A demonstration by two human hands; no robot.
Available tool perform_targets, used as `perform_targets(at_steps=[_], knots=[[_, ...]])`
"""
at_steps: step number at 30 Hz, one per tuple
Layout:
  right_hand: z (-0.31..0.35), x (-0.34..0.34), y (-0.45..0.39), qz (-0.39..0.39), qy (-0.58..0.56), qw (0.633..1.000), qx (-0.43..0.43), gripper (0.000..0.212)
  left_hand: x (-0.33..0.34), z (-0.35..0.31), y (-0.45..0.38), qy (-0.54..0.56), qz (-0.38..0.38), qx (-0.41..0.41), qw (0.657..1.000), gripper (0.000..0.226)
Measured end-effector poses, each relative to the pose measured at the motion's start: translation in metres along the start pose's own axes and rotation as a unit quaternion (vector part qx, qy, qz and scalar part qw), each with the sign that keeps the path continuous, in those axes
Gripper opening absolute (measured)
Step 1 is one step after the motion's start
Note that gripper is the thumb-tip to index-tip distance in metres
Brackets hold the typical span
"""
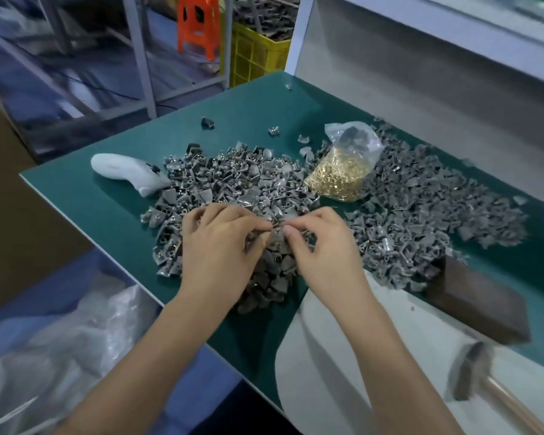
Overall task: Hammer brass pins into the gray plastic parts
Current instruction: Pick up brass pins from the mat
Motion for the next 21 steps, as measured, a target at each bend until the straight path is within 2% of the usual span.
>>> perform_targets(at_steps=[3, 6, 9, 12, 17, 21], knots=[[-0.02, -0.022, 0.015, -0.005, 0.036, 0.999, 0.022, 0.019, 0.003, -0.012, 0.005, 0.012, -0.007, 0.019, 1.0, 0.016], [-0.05, -0.054, 0.041, -0.028, 0.099, 0.991, 0.082, 0.025, 0.012, -0.034, 0.014, 0.048, -0.005, 0.081, 0.996, 0.017], [-0.074, -0.084, 0.069, -0.045, 0.145, 0.981, 0.118, 0.02, 0.028, -0.061, 0.022, 0.099, 0.041, 0.135, 0.985, 0.016], [-0.089, -0.102, 0.096, -0.03, 0.168, 0.975, 0.139, 0.017, 0.045, -0.083, 0.033, 0.13, 0.093, 0.146, 0.976, 0.014], [-0.103, -0.11, 0.124, 0.002, 0.139, 0.983, 0.122, 0.015, 0.068, -0.101, 0.046, 0.13, 0.126, 0.165, 0.97, 0.016], [-0.105, -0.103, 0.128, 0.033, 0.129, 0.988, 0.081, 0.025, 0.08, -0.102, 0.053, 0.114, 0.154, 0.159, 0.969, 0.025]])
Point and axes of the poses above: each hand's wrist, its own y-axis away from the middle knuckle, its own x-axis out of the palm, z = x × y, the point moved 2 cm from there along -y, towards the middle knuckle, and after that the axes turned 1 degree about x, right-handed, at the moved point
